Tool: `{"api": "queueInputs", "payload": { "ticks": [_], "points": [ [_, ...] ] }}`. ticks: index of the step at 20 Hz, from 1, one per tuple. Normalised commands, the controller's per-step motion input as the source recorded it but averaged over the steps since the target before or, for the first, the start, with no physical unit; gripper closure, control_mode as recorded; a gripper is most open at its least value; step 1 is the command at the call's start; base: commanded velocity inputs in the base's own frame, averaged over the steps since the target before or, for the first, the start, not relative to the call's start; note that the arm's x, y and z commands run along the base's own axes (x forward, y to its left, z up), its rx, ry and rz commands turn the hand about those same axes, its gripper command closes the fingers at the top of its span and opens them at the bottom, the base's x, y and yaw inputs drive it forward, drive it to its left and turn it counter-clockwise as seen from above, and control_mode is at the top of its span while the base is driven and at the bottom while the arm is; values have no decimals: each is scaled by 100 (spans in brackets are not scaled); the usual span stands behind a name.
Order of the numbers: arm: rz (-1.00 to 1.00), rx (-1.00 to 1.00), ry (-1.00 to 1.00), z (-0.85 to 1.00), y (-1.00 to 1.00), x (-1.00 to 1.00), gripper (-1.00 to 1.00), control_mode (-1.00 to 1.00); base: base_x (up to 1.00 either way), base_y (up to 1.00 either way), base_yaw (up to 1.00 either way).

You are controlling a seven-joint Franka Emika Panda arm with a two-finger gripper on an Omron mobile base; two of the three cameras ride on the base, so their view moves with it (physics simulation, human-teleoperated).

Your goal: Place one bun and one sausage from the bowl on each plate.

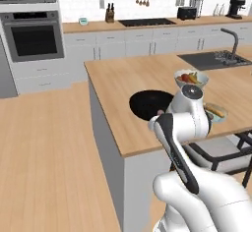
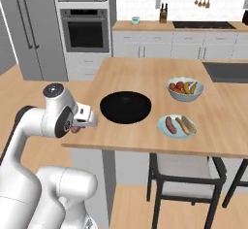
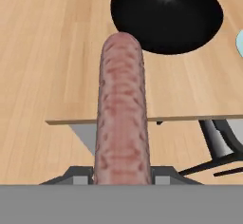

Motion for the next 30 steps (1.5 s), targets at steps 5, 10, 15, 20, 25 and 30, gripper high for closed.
{"api": "queueInputs", "payload": {
  "ticks": [5, 10, 15, 20, 25, 30],
  "points": [
    [0, 0, 0, 0, 0, 0, 100, 100, -37, -96, 0],
    [0, 0, 0, 0, 0, 0, 100, 100, -3, -100, 0],
    [0, 0, 0, 0, 0, 0, 100, 100, 0, -100, 0],
    [0, 0, 0, 0, 0, 0, 100, 100, 1, -100, -1],
    [0, 0, 0, 0, 0, 0, 100, 100, 40, -100, -6],
    [0, 0, 0, 0, 0, 0, 100, 100, 38, -88, -9]
  ]
}}
